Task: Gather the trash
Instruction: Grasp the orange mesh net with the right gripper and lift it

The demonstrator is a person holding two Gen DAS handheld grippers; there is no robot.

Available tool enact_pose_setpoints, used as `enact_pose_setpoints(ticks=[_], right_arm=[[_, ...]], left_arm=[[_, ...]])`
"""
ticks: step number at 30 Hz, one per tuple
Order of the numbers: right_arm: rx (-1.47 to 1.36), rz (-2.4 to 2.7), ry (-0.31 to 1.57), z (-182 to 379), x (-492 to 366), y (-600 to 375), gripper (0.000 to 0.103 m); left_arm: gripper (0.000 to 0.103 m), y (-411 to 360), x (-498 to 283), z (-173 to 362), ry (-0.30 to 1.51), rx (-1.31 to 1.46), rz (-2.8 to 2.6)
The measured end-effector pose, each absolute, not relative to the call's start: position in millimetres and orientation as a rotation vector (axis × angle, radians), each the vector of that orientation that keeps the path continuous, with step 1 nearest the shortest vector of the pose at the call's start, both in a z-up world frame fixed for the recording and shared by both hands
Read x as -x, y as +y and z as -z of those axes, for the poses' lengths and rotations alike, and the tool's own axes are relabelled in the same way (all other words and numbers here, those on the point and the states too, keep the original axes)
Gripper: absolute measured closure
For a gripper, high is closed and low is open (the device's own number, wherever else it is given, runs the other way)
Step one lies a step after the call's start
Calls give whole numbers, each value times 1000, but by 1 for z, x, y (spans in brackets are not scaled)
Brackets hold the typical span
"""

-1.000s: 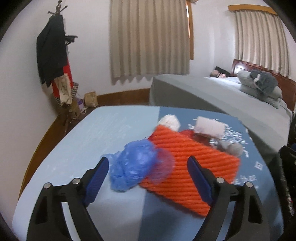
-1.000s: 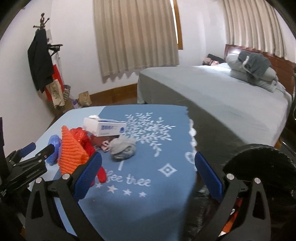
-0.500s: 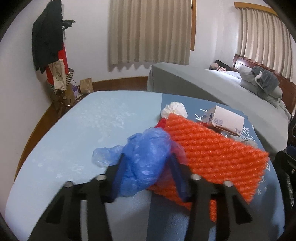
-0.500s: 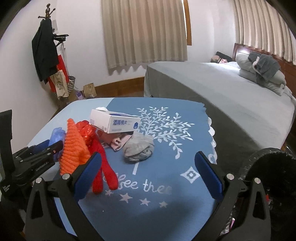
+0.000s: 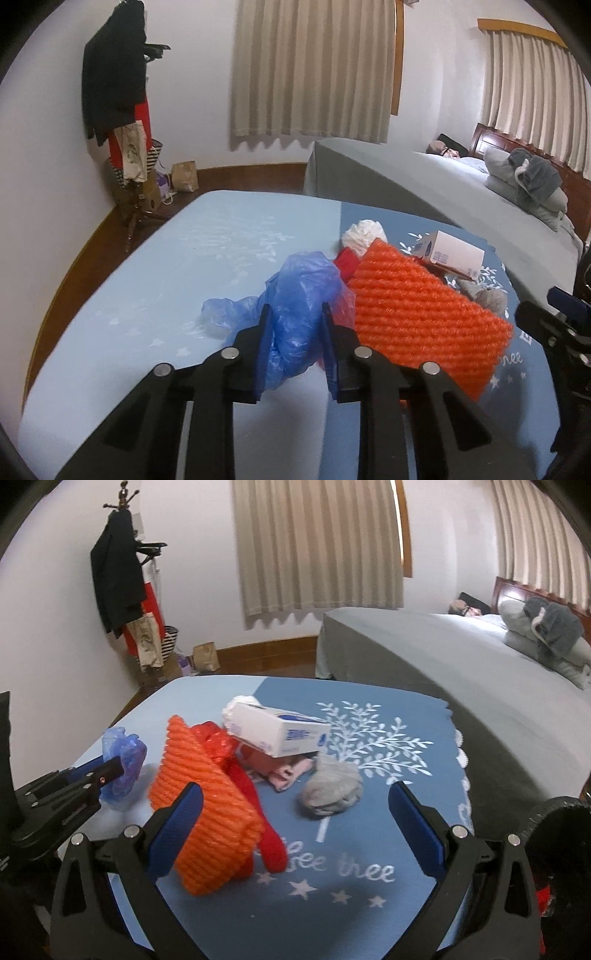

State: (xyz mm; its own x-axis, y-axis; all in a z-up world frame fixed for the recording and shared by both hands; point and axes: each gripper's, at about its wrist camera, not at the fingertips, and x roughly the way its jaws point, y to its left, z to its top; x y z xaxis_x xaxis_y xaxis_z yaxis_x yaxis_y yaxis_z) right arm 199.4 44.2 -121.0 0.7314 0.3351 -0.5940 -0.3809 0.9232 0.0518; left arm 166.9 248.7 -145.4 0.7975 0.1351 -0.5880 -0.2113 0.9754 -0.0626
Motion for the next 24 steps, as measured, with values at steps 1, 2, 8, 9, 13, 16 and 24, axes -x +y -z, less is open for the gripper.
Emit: enact_pose_setpoints(ticks=[1, 2, 8, 9, 13, 16, 24], right_arm=[[79, -402, 640, 122, -200, 49, 6], [81, -410, 642, 123, -200, 51, 6], [88, -467, 672, 129, -205, 67, 24], [83, -476, 682, 130, -207, 69, 27], [86, -507, 714, 135, -209, 74, 48], [78, -539, 742, 137, -209, 75, 71], [44, -589, 733, 128, -196, 69, 90]], left_arm=[[78, 249, -164, 145, 621, 124, -191], [78, 250, -162, 145, 622, 123, -195], [78, 249, -154, 147, 631, 118, -201], [78, 249, -154, 147, 632, 118, -201], [78, 246, -152, 146, 629, 114, -201], [78, 245, -152, 145, 627, 115, -201], [78, 243, -149, 144, 624, 114, -202]])
